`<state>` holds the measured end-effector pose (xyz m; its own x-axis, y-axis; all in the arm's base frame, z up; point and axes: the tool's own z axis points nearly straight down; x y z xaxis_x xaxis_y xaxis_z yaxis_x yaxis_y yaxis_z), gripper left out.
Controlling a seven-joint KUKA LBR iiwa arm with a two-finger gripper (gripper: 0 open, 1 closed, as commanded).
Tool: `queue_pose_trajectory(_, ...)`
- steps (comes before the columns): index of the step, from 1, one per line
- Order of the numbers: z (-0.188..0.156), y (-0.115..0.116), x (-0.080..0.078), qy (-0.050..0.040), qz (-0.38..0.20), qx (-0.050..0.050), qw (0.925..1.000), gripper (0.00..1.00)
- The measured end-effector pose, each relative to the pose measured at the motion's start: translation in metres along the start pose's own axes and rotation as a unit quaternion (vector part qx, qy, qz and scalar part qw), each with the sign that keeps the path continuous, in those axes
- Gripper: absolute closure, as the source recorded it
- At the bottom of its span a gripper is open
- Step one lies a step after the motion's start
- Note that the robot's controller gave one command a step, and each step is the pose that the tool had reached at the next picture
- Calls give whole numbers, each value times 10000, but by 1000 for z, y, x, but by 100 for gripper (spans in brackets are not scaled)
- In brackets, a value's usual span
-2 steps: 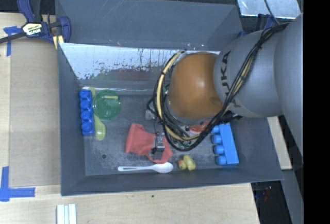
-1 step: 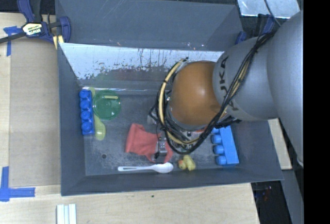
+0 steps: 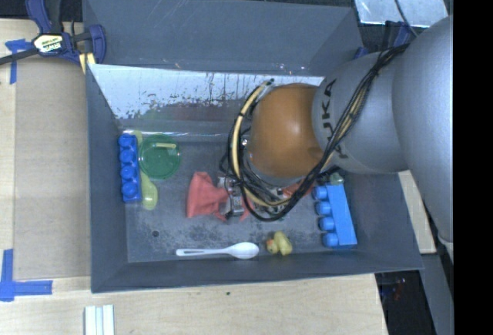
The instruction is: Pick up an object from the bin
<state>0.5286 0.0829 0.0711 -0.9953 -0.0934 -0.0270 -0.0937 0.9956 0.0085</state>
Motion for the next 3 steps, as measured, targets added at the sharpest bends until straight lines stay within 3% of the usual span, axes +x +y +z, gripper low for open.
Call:
queue_pose_trajectory(1,0,0,0,0,2,0,10000,100)
queue_pose_trajectory(2,-55,13,5,34,-162,4,9999,100)
queue_pose_trajectory(3,-130,36,8,25,-331,5,9995,100)
